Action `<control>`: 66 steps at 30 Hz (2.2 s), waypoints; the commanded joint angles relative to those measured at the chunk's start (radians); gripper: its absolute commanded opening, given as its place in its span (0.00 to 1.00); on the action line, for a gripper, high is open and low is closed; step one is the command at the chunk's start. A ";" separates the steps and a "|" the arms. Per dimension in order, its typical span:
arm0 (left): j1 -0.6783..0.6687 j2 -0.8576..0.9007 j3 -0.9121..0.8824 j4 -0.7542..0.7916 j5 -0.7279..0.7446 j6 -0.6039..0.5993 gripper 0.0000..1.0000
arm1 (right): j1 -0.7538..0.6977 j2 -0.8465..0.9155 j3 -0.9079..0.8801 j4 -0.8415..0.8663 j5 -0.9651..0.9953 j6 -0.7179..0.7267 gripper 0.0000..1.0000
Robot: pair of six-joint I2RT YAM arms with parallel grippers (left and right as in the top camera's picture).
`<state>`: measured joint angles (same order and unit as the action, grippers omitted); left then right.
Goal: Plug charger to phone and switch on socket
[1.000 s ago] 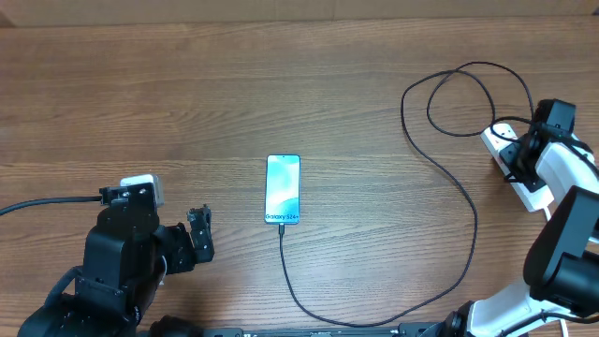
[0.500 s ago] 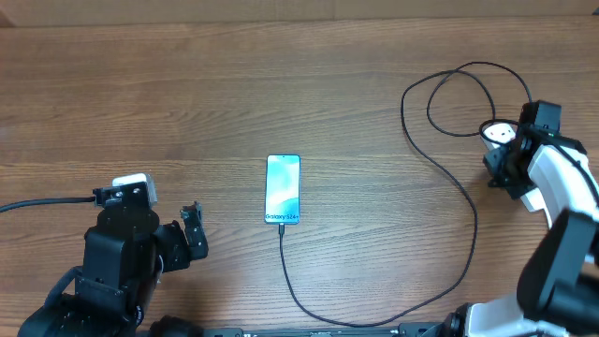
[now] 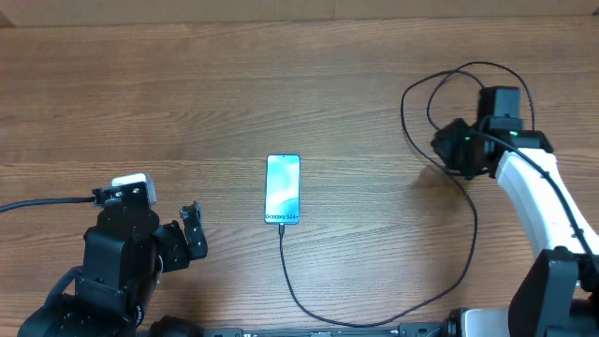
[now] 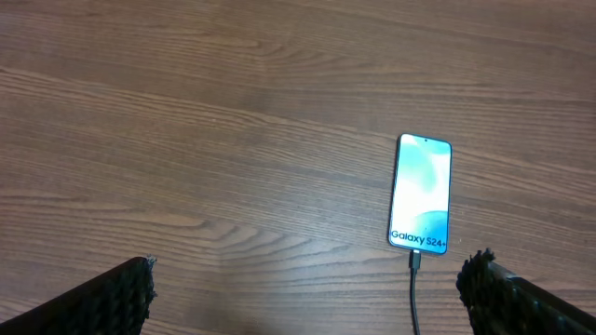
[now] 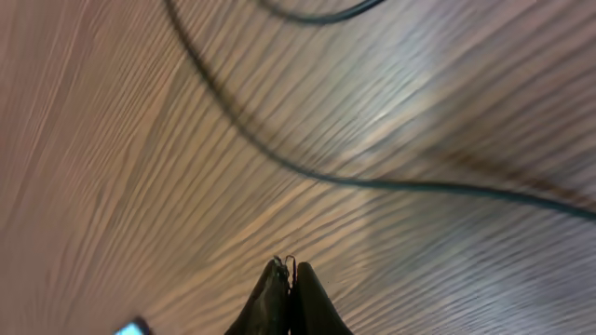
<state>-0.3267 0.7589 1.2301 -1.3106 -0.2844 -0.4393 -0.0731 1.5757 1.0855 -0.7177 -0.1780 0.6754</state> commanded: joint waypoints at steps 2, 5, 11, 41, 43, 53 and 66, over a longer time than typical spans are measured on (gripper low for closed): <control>0.113 -0.064 0.000 0.002 -0.011 -0.010 1.00 | 0.033 -0.080 0.002 0.006 0.023 -0.057 0.04; 0.207 -0.176 0.000 0.002 -0.011 -0.010 1.00 | 0.034 -0.127 0.002 0.013 0.031 -0.057 0.04; 0.224 -0.412 0.000 0.000 -0.011 -0.010 1.00 | 0.034 -0.166 0.002 0.024 0.030 -0.056 0.04; 0.368 -0.755 0.002 -0.257 -0.011 -0.022 1.00 | 0.056 -0.616 0.002 -0.010 0.064 -0.249 0.04; 0.368 -0.755 0.002 -0.257 -0.011 -0.022 1.00 | 0.056 -0.682 0.002 -0.032 0.065 -0.279 0.04; 0.367 -0.755 0.002 -0.257 -0.011 -0.022 1.00 | 0.056 -1.064 0.002 -0.237 0.032 -0.280 0.31; 0.367 -0.755 0.002 -0.257 -0.011 -0.022 1.00 | 0.056 -1.113 0.001 -0.582 0.027 -0.281 1.00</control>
<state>0.0353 0.0166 1.2304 -1.5688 -0.2852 -0.4469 -0.0227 0.4656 1.0863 -1.2953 -0.1501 0.3954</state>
